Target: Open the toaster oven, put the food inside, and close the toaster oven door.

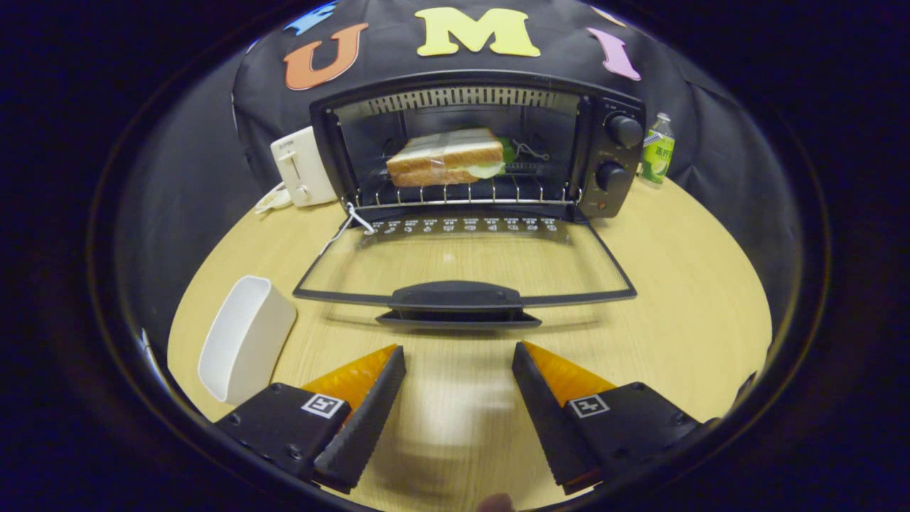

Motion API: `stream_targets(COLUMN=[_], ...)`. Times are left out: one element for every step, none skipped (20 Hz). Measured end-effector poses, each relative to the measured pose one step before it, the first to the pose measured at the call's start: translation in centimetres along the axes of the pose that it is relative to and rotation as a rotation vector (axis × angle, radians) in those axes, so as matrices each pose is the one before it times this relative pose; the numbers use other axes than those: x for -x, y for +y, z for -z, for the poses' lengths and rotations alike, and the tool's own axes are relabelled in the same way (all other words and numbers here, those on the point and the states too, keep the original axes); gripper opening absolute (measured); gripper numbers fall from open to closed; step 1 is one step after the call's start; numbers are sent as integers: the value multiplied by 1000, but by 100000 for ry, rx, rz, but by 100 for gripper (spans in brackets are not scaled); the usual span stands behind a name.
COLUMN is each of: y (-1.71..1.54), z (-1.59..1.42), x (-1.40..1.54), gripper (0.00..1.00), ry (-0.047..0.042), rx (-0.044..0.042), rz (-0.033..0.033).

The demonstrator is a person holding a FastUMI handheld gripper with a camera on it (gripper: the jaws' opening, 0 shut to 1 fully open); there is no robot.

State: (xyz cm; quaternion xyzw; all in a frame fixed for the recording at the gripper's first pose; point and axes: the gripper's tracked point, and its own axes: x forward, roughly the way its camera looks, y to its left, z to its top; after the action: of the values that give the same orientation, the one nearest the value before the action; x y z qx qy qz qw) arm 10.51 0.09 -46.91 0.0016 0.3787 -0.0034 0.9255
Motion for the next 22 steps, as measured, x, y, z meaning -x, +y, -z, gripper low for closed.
stream_targets(y=[72,-32,16,40,42,11,35,49,53,100,87,136,189,72,128,-32,72,123,47,-30,96,-105], z=[34,-185,38,-159,27,-256,-184,-280,-289,-357,-398,-553,-661,-822,-1062,-1123,-1130,-1256,-1072,-1044,-1827,-1039], x=[-209,-79,-18,-11,31,203,253,305,410,502,636,553,558,566,363,190,266,111,52,-87,-303,13], gripper=[99,99,99,99,99,99,99,99,99,99,98,99,99,99,99,99,99,99,99,99,99,99], ry=[848,-453,234,-158,347,169,541,361,-116,-356,-1041,-1426,-1342,-1658,-1840,-2109,-2496,-2859,-2041,-1290,-1109,-1461], rx=[366,-598,-205,-432,-842,-1493,-1790,-1247,-878,100,265,847,1257,979,552,513,632,1401,1581,693,-413,-663], rz=[609,966,595,392,-34,-412,-410,-83,164,346,453,624,771,748,652,403,79,-103,-279,-305,9,-1])
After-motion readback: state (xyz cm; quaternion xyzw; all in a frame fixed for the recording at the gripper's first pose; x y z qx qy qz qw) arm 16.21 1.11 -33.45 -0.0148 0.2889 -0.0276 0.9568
